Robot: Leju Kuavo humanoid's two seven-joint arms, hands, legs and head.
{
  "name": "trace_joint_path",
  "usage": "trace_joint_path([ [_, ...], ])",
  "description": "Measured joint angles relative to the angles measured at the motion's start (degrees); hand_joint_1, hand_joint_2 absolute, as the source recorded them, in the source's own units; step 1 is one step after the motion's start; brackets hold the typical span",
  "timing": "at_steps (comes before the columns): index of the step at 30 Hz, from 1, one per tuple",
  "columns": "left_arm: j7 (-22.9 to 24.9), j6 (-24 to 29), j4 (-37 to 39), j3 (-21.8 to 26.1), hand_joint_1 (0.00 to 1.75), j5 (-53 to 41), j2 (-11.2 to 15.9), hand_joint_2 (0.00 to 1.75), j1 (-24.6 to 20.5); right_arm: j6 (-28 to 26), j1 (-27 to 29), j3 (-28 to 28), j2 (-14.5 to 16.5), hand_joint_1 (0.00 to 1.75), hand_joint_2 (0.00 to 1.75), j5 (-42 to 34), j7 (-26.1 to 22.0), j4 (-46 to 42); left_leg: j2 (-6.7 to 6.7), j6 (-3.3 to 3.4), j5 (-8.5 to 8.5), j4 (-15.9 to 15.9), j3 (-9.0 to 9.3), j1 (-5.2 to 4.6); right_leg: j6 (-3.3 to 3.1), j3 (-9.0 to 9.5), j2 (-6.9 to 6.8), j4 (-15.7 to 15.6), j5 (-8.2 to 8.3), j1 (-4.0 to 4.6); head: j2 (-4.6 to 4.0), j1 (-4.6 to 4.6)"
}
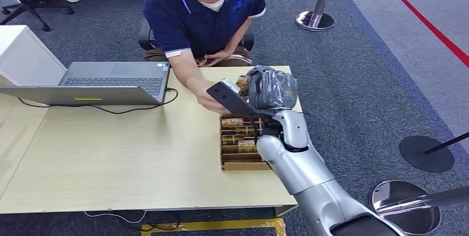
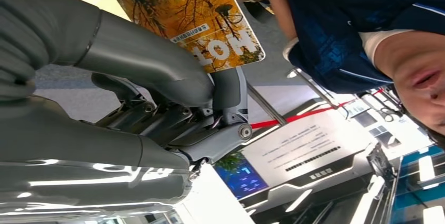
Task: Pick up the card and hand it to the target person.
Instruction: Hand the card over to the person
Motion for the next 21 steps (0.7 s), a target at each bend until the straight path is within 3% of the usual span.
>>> trace_joint_path([
  [21,2.2,0.0,0.0,0.0,0.00,0.0,0.0,1.75,0.0,0.3,-0.1,0.6,0.3,1.61,1.75,-0.8,0.2,2.2,0.00,0.00,0.00,0.0,0.01,0.00,0.00,0.00,0.00,0.0,0.00,0.00,0.01,-0.01],
])
